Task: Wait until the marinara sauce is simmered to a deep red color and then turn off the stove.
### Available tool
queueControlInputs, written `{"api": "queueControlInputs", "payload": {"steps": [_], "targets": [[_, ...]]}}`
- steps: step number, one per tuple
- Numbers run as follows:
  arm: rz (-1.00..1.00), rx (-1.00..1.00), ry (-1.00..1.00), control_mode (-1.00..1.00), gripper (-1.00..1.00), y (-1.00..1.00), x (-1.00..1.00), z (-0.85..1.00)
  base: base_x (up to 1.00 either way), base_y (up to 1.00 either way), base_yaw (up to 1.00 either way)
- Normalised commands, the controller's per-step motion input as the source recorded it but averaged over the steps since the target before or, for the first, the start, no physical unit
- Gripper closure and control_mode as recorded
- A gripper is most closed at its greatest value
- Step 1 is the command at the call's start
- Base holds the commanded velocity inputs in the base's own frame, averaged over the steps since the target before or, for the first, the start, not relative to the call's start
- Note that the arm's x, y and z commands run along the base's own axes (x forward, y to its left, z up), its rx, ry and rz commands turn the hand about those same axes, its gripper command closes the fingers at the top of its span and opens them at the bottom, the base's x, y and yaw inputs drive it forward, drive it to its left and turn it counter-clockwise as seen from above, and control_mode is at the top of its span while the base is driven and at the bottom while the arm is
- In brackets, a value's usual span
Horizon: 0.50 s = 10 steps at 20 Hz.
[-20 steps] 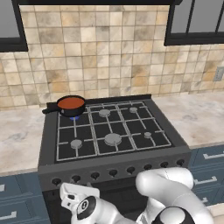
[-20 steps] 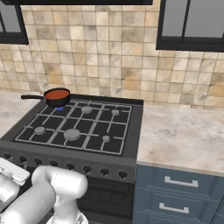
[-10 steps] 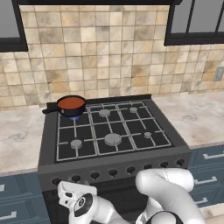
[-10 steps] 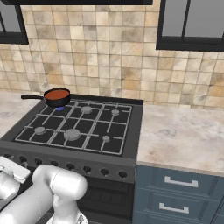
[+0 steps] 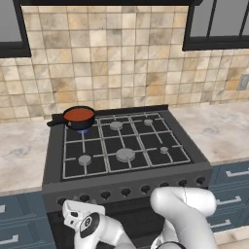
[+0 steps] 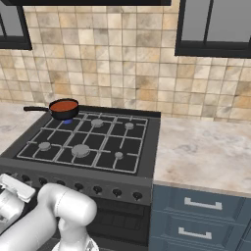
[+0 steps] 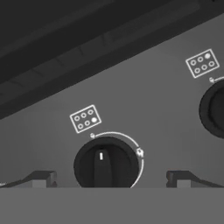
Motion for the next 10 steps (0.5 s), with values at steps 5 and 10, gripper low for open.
{"api": "queueControlInputs", "payload": {"steps": [5, 10], "targets": [[0.02, 0.0, 0.0, -1.0, -1.0, 0.01, 0.11, -0.12, 0.0, 0.0, 0.0], [0.02, 0.0, 0.0, -1.0, -1.0, 0.0, 0.1, -0.04, 0.0, 0.0, 0.0]]}}
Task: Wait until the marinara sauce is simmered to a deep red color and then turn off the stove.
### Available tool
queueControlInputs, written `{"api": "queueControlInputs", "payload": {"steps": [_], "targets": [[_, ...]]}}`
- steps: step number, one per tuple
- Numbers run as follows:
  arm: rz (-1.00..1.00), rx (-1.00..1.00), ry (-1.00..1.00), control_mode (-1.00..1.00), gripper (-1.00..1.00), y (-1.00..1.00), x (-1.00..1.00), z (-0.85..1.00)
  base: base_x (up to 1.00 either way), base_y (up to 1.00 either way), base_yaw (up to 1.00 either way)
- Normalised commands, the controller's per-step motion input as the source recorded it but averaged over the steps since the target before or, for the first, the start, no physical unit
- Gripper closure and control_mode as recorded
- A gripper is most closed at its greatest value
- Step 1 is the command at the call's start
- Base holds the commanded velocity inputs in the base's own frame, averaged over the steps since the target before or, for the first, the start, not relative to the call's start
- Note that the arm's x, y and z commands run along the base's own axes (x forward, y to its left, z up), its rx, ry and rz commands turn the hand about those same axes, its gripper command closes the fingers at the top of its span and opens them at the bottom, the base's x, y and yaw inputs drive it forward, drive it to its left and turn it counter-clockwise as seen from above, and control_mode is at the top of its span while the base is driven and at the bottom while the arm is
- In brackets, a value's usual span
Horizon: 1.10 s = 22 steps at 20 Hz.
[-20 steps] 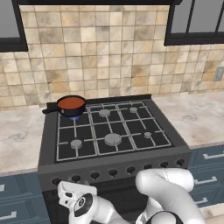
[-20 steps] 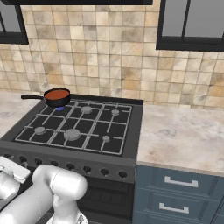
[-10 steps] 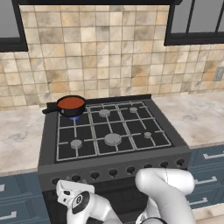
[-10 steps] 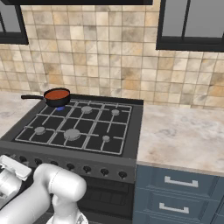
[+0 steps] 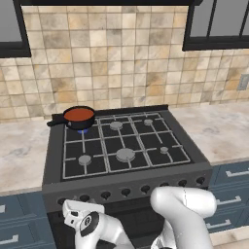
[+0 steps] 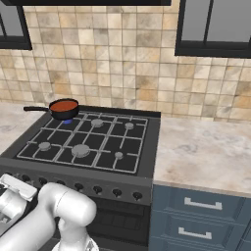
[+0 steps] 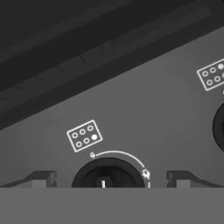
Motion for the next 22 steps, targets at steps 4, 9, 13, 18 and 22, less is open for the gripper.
{"api": "queueControlInputs", "payload": {"steps": [4, 9, 13, 18, 22], "targets": [[0.0, 0.0, 0.0, -1.0, -1.0, 0.0, 0.01, 0.0, 0.0, 0.0, 0.0], [0.0, 0.0, 0.0, -1.0, -1.0, 0.0, 0.0, 0.0, 0.0, 0.0, 0.0], [0.0, 0.0, 0.0, -1.0, -1.0, 0.0, 0.0, 0.0, 0.0, 0.0, 0.0], [0.0, 0.0, 0.0, -1.0, -1.0, 0.0, 0.0, 0.0, 0.0, 0.0, 0.0], [0.0, 0.0, 0.0, -1.0, -1.0, 0.0, 0.0, 0.0, 0.0, 0.0, 0.0]]}}
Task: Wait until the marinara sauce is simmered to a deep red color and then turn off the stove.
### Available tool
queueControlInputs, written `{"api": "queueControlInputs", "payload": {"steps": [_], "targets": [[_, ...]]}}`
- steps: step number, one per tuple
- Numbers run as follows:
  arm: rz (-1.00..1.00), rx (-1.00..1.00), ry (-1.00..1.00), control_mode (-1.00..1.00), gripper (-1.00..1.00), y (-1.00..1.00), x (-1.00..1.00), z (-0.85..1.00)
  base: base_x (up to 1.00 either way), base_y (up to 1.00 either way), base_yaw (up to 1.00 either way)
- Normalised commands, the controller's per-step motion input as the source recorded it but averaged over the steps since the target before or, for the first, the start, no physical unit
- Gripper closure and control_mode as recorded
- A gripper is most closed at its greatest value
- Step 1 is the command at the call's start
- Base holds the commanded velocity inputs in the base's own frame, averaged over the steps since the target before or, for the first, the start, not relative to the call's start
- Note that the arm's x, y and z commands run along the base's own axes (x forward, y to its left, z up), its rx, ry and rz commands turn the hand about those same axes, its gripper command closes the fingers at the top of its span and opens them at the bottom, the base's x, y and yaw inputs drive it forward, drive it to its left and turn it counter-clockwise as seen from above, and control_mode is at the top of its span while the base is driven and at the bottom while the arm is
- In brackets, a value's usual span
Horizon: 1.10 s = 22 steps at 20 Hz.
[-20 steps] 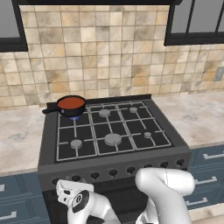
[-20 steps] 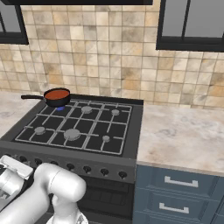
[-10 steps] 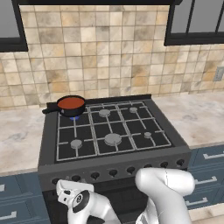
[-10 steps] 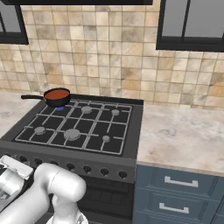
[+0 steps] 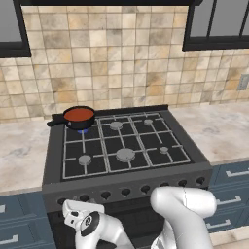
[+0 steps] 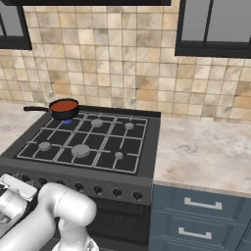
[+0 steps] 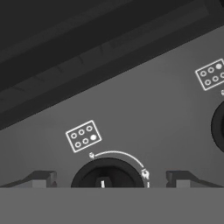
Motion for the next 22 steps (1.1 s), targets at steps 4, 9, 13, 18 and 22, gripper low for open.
{"api": "queueControlInputs", "payload": {"steps": [4, 9, 13, 18, 22], "targets": [[0.0, 0.0, 0.0, -1.0, -1.0, 0.0, 0.0, 0.0, 0.0, 0.0, 0.0], [0.0, 0.0, 0.0, -1.0, -1.0, 0.0, 0.0, 0.0, 0.0, 0.0, 0.0], [0.0, 0.0, 0.0, -1.0, -1.0, 0.0, 0.0, 0.0, 0.0, 0.0, 0.0], [0.0, 0.0, 0.0, -1.0, -1.0, 0.0, 0.0, 0.0, 0.0, 0.0, 0.0], [0.0, 0.0, 0.0, -1.0, -1.0, 0.0, 0.0, 0.0, 0.0, 0.0, 0.0]]}}
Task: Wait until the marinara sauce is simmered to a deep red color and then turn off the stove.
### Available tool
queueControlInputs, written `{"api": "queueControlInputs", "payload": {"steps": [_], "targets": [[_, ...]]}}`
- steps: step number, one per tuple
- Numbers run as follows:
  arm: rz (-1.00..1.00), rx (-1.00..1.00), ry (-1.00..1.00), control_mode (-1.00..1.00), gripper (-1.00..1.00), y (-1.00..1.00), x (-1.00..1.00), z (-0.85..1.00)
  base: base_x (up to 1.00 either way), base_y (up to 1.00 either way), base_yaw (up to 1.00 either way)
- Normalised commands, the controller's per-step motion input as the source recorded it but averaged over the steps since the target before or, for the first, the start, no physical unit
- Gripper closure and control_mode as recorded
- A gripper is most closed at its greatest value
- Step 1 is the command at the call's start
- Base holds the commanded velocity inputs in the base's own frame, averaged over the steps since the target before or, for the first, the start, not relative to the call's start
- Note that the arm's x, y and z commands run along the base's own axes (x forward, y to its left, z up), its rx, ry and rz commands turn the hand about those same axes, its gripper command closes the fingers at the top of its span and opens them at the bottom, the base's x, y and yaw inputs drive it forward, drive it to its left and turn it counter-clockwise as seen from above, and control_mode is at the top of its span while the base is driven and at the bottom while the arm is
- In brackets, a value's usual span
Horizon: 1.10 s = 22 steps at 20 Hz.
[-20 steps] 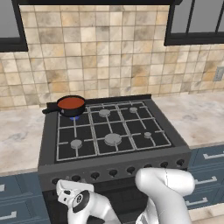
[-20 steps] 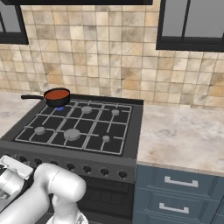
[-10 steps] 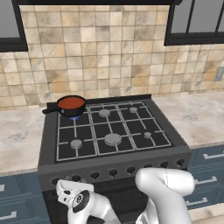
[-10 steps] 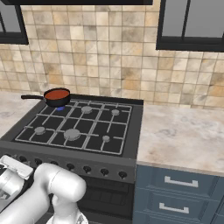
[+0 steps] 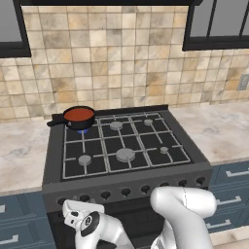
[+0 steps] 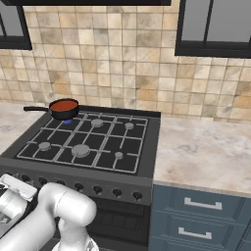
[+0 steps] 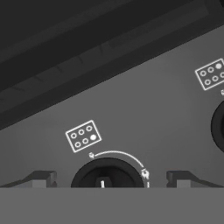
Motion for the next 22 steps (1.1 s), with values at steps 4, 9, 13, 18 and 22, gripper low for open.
{"api": "queueControlInputs", "payload": {"steps": [4, 9, 13, 18, 22], "targets": [[0.0, 0.0, 0.0, -1.0, -1.0, 0.0, 0.0, 0.0, 0.0, 0.0, 0.0], [0.0, 0.0, 0.0, -1.0, -1.0, 0.0, 0.0, 0.0, 0.0, 0.0, 0.0], [0.0, 0.0, 0.0, -1.0, -1.0, 0.0, 0.0, 0.0, 0.0, 0.0, 0.0], [0.0, 0.0, 0.0, -1.0, -1.0, 0.0, 0.0, 0.0, 0.0, 0.0, 0.0], [0.0, 0.0, 0.0, -1.0, -1.0, 0.0, 0.0, 0.0, 0.0, 0.0, 0.0]]}}
